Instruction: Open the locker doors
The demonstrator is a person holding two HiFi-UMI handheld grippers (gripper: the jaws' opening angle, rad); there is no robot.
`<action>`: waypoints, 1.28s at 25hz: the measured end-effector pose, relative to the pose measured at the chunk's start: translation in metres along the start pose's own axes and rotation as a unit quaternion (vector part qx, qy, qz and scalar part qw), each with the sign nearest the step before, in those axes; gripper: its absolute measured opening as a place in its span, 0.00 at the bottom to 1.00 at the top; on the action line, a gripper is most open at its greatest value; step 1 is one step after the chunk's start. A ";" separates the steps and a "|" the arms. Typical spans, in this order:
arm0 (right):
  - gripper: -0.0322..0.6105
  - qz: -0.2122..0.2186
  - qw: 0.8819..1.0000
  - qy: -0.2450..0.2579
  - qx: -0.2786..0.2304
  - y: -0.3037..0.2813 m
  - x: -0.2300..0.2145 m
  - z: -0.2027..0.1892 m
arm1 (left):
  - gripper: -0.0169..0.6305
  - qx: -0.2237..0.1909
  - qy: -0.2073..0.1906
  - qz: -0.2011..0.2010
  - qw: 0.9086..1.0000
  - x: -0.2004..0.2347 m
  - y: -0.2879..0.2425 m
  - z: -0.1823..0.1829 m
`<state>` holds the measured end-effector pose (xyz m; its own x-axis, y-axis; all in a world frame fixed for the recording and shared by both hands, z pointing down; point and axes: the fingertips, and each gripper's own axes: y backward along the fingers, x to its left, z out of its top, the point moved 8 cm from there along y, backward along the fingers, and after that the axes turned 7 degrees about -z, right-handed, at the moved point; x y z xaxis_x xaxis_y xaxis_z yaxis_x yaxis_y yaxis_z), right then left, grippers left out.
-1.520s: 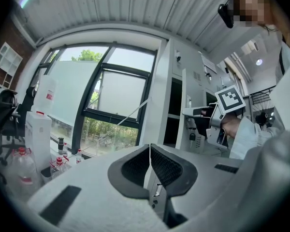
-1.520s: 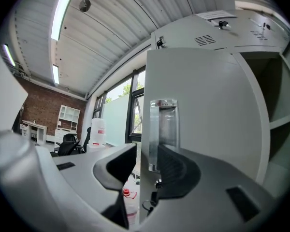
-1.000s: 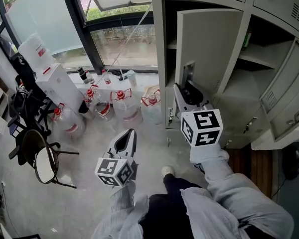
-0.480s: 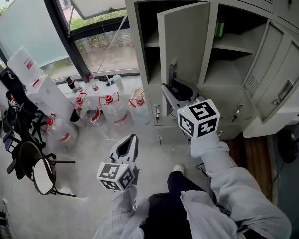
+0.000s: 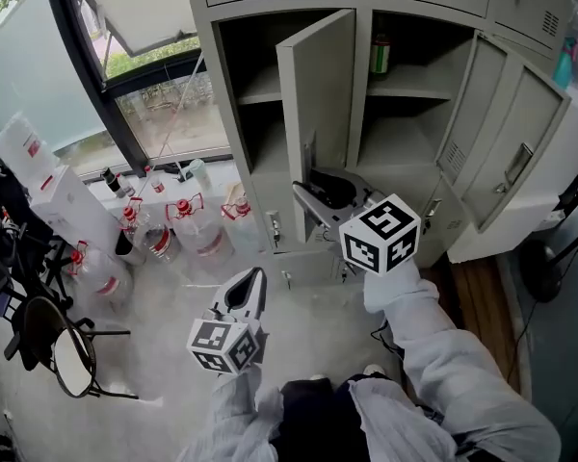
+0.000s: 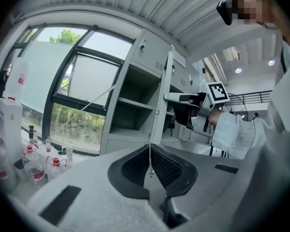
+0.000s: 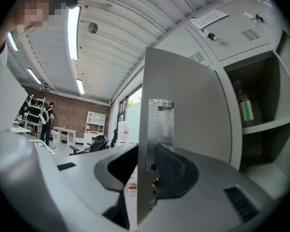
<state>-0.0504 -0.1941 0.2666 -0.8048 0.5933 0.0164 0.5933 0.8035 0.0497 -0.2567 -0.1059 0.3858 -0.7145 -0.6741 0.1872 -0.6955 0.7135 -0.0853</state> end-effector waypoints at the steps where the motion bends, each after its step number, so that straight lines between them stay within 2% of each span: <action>1: 0.23 0.007 1.000 -0.001 -0.001 0.004 -0.003 0.000 | 0.05 0.001 -0.002 -0.004 1.000 -0.005 -0.006 0.000; 14: 0.23 0.111 0.994 -0.010 -0.021 0.055 -0.044 -0.001 | 0.05 0.007 -0.001 0.004 1.000 -0.072 -0.056 -0.004; 23: 0.23 0.160 0.987 -0.015 -0.030 0.089 -0.080 -0.002 | 0.05 0.010 -0.006 0.023 1.000 -0.109 -0.076 -0.007; 32: 0.24 0.207 0.977 -0.036 -0.044 0.117 -0.121 -0.006 | 0.05 0.007 -0.004 0.035 0.999 -0.153 -0.097 -0.026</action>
<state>0.1158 -0.1722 0.2767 -0.4914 0.8708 -0.0165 0.8611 0.4886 0.1403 -0.0775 -0.0670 0.3913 -0.7627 -0.6236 0.1717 -0.6439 0.7570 -0.1110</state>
